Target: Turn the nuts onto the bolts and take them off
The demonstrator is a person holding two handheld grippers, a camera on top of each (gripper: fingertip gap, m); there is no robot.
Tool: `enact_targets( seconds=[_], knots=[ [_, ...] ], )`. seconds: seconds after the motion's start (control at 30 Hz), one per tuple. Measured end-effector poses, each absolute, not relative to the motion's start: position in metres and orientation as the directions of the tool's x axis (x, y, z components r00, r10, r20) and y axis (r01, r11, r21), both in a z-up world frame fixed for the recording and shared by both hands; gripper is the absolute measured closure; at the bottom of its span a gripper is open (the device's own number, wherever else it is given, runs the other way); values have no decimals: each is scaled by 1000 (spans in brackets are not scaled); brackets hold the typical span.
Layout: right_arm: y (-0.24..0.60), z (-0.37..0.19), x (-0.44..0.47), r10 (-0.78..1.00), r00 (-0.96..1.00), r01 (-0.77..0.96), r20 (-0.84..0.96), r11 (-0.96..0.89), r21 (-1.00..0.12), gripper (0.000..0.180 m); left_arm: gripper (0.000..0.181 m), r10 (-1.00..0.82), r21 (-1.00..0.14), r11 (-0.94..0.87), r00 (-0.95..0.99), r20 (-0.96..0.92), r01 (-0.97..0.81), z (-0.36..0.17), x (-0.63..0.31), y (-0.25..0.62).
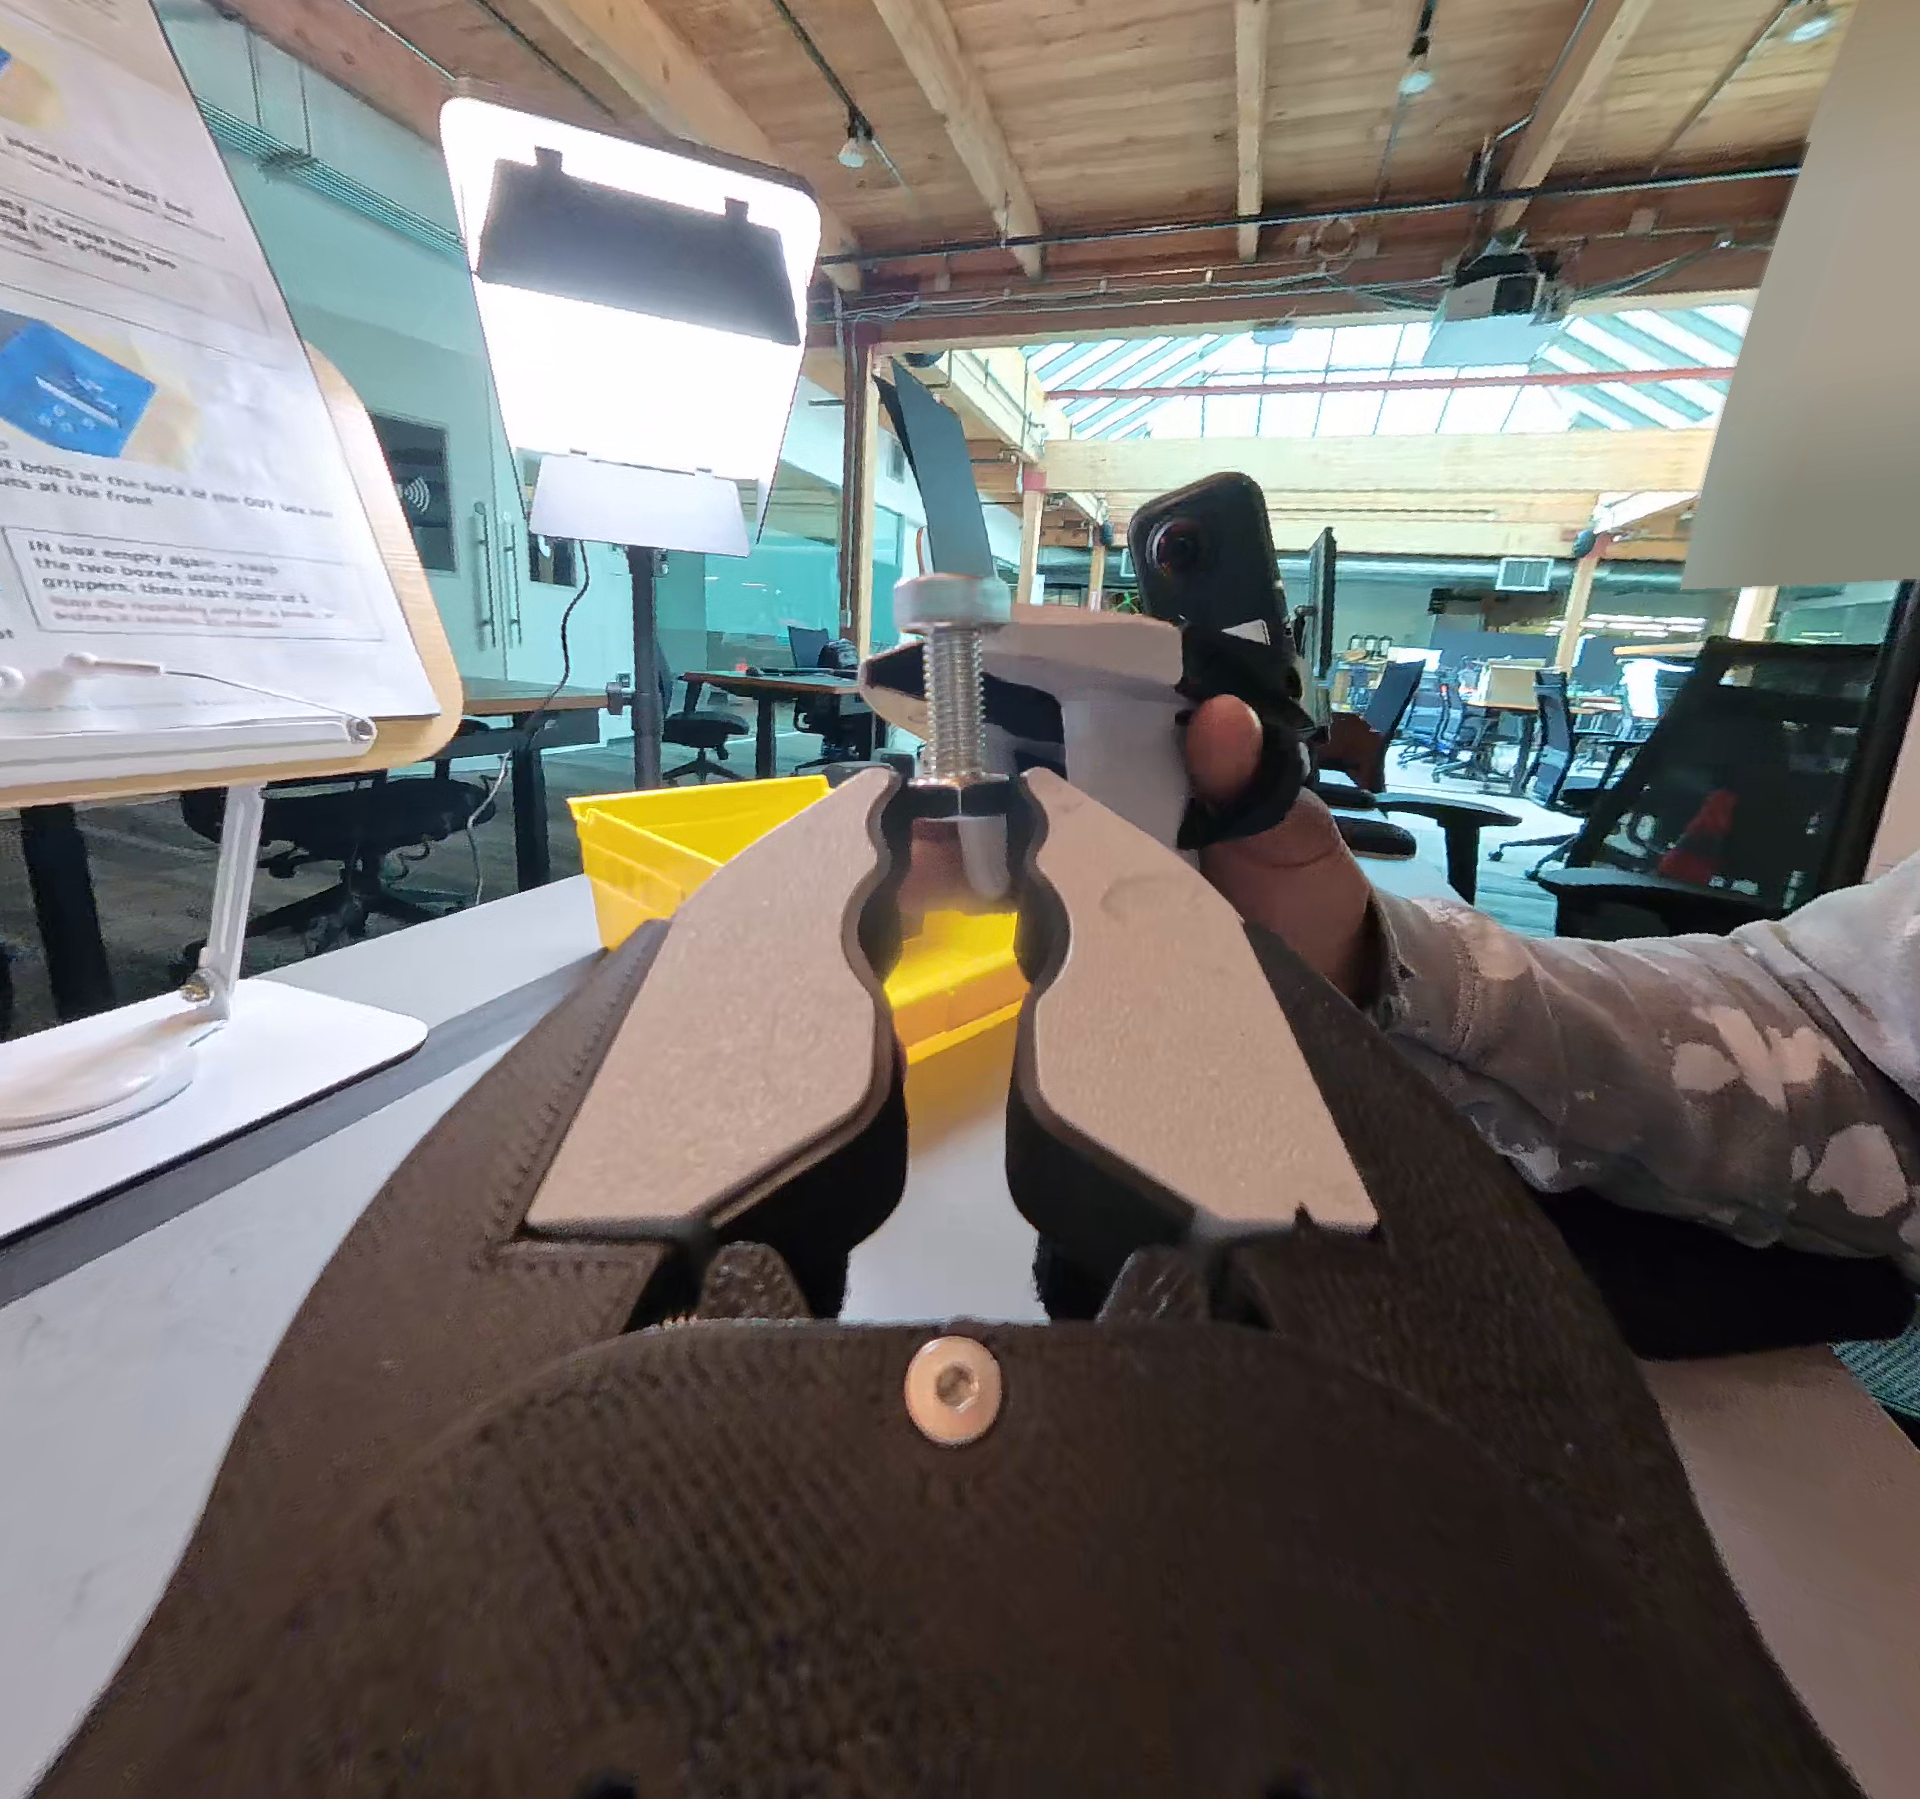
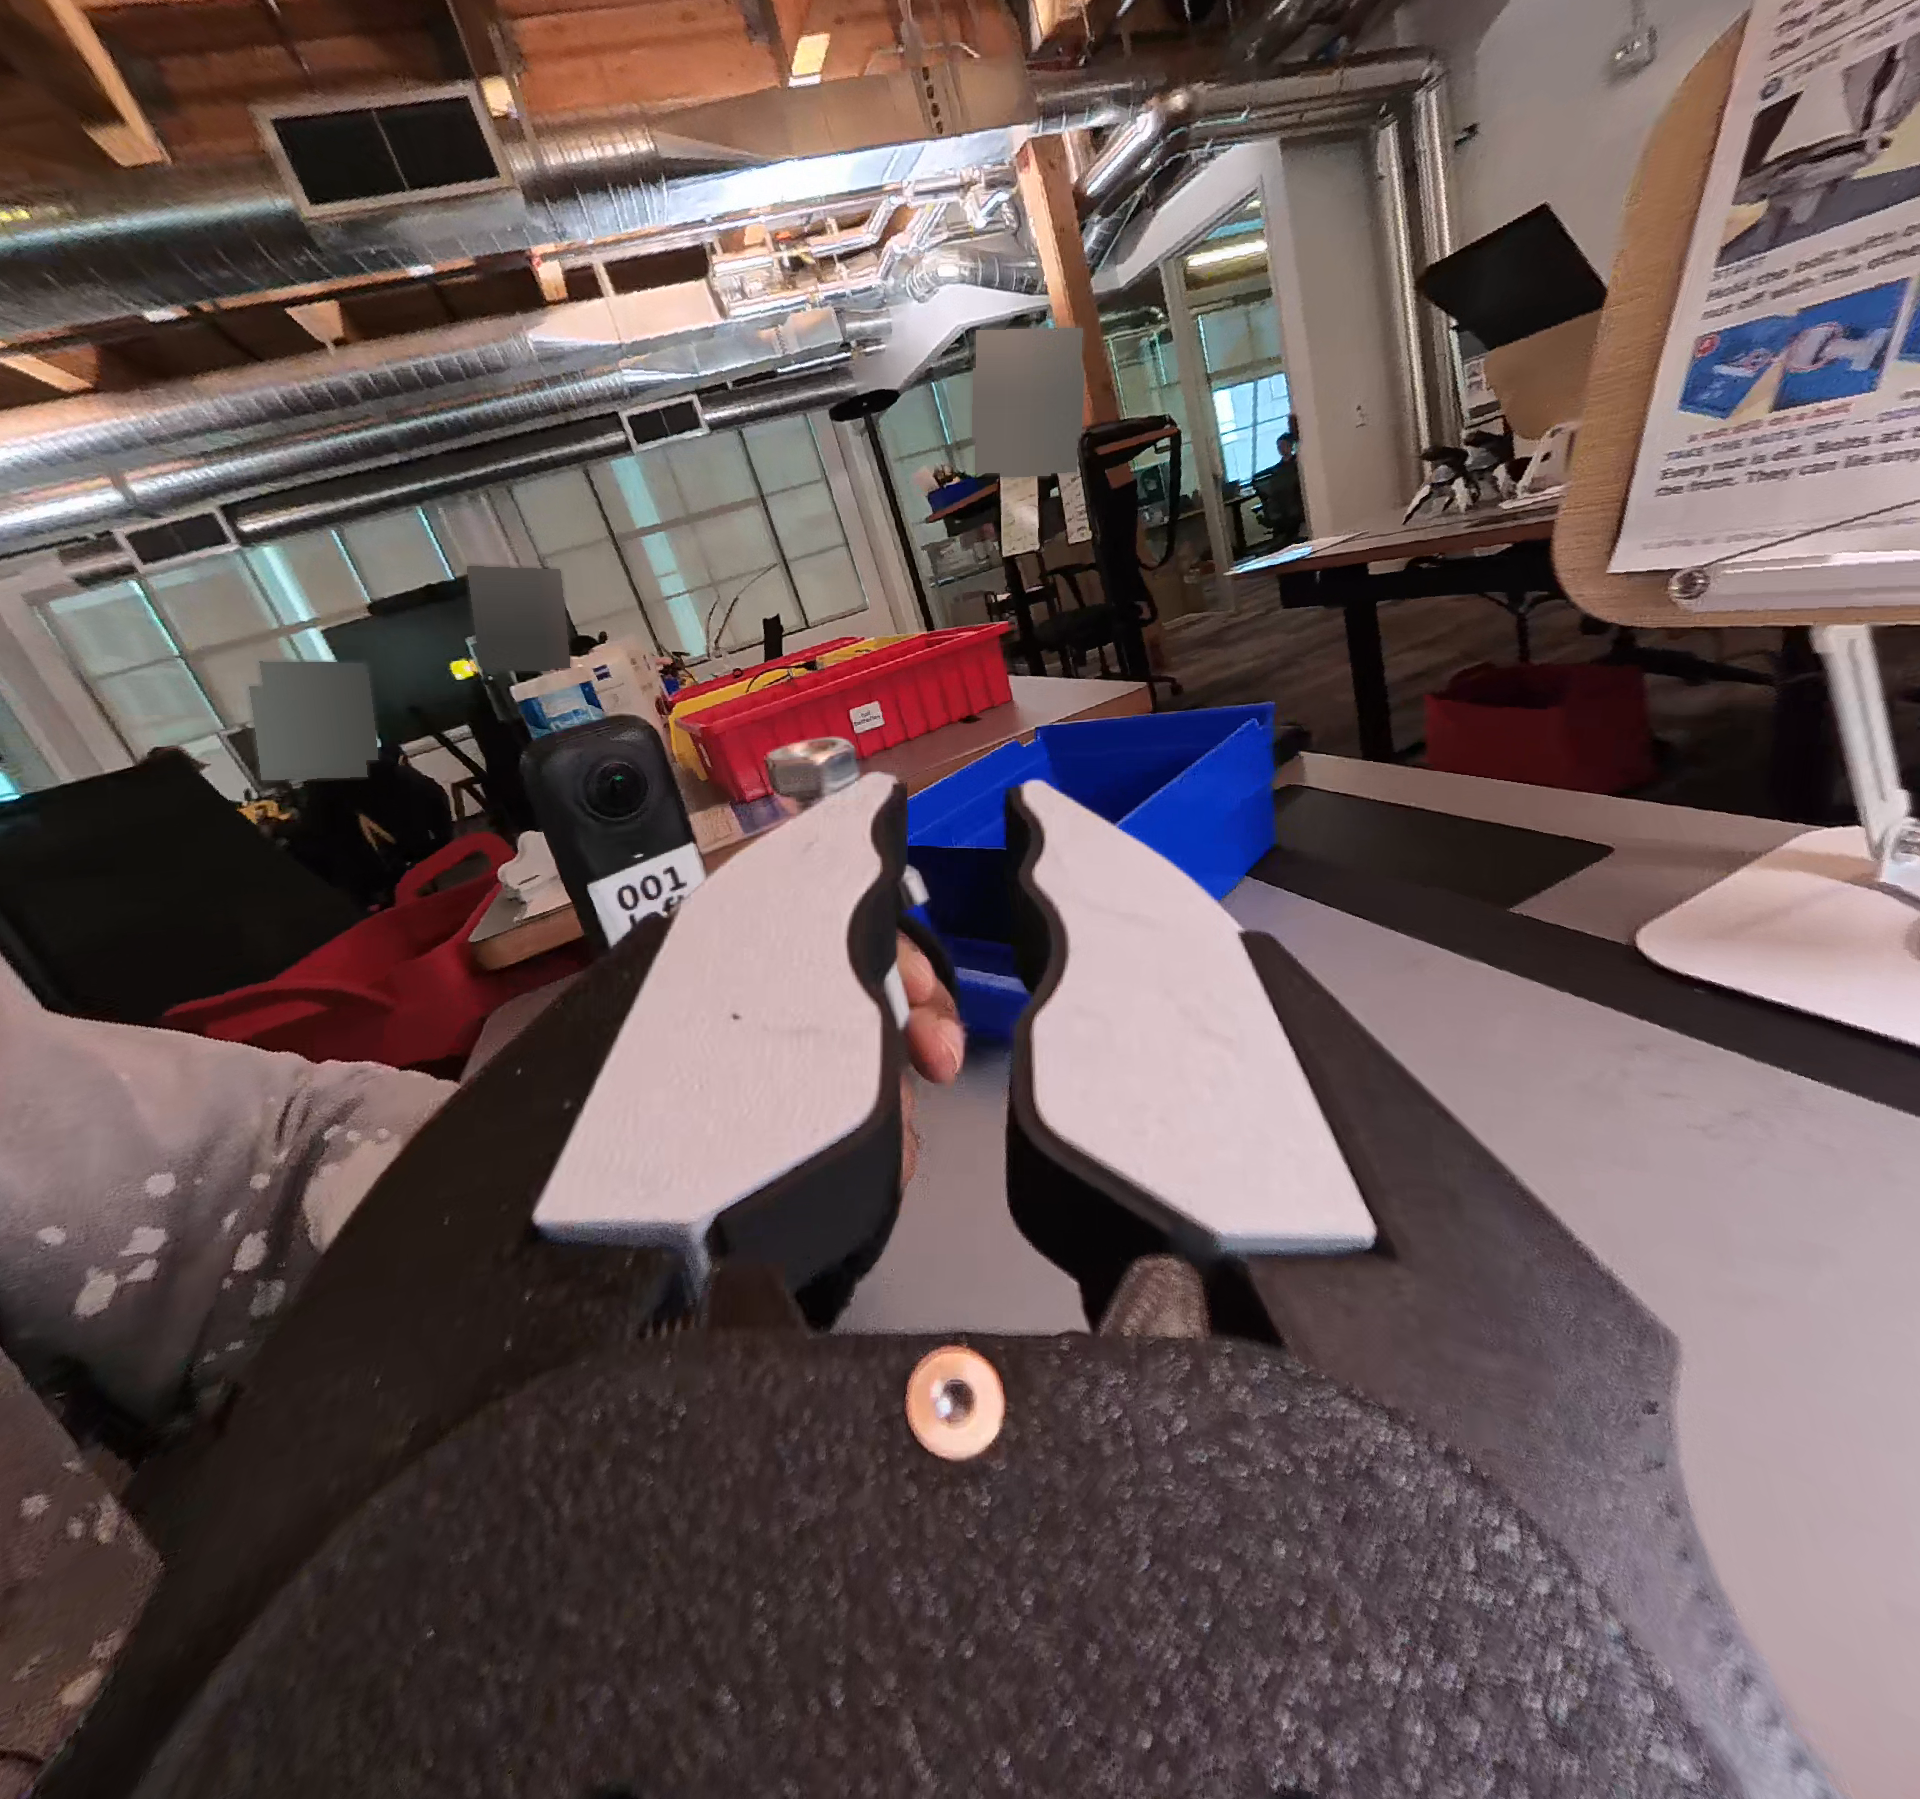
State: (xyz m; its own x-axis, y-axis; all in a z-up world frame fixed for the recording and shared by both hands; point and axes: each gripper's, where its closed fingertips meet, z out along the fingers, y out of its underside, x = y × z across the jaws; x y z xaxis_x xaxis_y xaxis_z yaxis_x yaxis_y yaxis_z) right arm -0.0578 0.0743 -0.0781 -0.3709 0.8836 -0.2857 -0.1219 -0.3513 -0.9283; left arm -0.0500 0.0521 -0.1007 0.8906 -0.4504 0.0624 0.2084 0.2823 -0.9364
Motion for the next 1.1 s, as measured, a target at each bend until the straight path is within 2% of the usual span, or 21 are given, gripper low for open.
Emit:
enact_targets(
  seconds=[0.17,0.23,0.3,0.4,0.7,0.83,0.9,0.93,1.1],
  knots=[
    [62,-75,-56,873,-415,-113,-257,-329,-937,141,162,-449,-940,277,892,57,199,-102,-48,53],
    [54,-76,-59,871,-424,-99,-248,-317,-943,138,162,-452,-942,274,891,51,192,-104,-45,54],
    [56,-76,-60,871,-418,-98,-257,-324,-941,140,162,-455,-942,274,889,49,193,-103,-44,54],
    [69,-74,-57,883,-381,-125,-274,-343,-931,164,162,-452,-932,289,889,68,218,-100,-50,52],
    [53,-71,-57,869,-434,-118,-238,-316,-941,142,162,-444,-938,286,895,53,197,-101,-47,53],
    [54,-68,-58,878,-421,-126,-228,-306,-944,147,162,-449,-936,289,892,53,201,-100,-45,52],
    [66,-67,-56,889,-386,-138,-248,-321,-937,162,162,-451,-930,297,890,61,214,-97,-48,51],
    [72,-67,-55,895,-370,-149,-251,-324,-934,163,162,-446,-930,300,893,61,213,-97,-49,51],
    [68,-64,-52,890,-392,-151,-231,-309,-939,153,162,-448,-931,297,892,59,211,-98,-48,52]
  ],
)
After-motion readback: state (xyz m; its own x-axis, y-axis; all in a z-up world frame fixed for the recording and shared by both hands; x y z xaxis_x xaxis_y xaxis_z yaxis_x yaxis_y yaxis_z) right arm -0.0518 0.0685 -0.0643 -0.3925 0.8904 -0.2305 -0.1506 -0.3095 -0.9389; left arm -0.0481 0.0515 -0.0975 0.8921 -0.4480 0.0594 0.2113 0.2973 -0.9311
